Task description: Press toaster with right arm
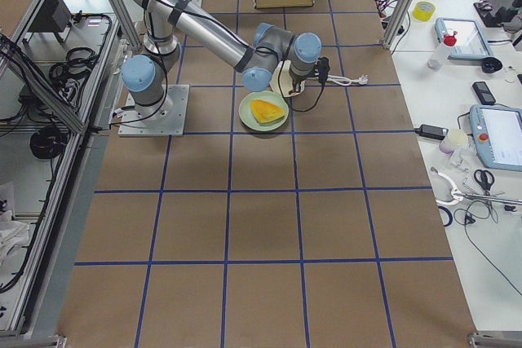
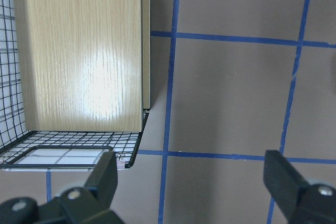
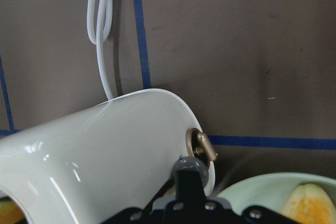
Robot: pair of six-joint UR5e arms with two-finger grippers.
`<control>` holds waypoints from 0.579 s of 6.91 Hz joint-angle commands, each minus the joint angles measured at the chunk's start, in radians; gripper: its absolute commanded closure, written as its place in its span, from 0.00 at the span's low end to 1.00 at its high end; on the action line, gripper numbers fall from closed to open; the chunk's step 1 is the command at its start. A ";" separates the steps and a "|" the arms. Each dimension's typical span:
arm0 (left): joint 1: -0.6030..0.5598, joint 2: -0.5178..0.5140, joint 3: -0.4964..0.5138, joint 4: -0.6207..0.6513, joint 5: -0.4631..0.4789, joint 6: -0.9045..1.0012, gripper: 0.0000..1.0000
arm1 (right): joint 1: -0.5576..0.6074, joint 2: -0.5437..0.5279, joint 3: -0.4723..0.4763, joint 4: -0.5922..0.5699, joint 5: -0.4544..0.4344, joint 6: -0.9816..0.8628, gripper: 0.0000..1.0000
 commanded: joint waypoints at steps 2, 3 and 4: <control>0.000 0.000 0.000 0.000 0.000 0.000 0.00 | 0.000 0.001 0.011 -0.002 0.000 0.002 1.00; 0.000 0.000 0.000 0.000 0.000 0.000 0.00 | 0.000 0.001 0.024 -0.030 0.000 0.002 1.00; 0.000 0.000 0.000 0.000 0.001 0.000 0.00 | 0.000 -0.002 0.026 -0.028 0.000 0.011 1.00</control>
